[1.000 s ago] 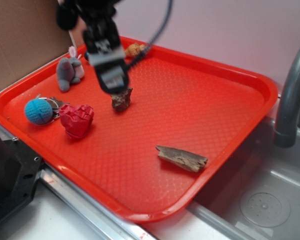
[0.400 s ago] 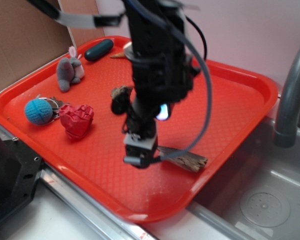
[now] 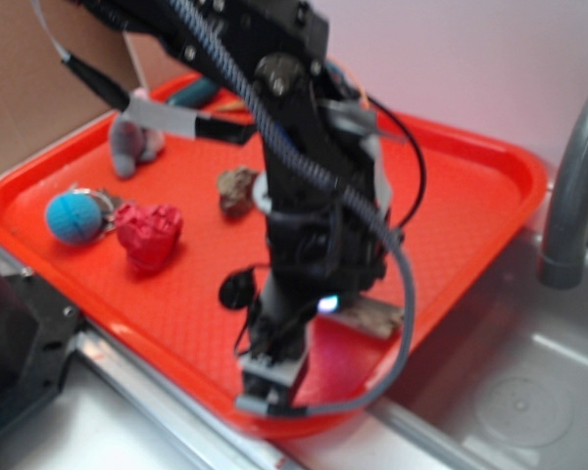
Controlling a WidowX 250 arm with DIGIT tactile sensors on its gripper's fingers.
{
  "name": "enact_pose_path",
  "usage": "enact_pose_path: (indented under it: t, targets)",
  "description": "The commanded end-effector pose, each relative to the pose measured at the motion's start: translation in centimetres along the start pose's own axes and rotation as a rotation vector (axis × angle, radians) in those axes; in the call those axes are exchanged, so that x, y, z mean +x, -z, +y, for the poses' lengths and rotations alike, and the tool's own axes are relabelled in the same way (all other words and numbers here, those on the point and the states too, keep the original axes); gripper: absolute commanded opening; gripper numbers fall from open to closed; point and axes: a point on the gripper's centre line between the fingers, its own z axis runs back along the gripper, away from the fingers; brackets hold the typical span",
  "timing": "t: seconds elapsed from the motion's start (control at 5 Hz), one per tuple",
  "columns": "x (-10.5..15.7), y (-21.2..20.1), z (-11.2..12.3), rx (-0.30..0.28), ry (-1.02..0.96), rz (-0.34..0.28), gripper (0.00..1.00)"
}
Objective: Grab the wood chip.
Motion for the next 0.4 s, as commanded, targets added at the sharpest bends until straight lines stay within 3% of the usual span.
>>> enact_pose_path:
  t: [0.0,0.2]
  targets:
    - [-2.7,-0.9,-5.7,-0.012,-0.109,-0.050,1.00]
    - [-4.8,-4.1,-7.4,0.017,-0.230,-0.137,1.00]
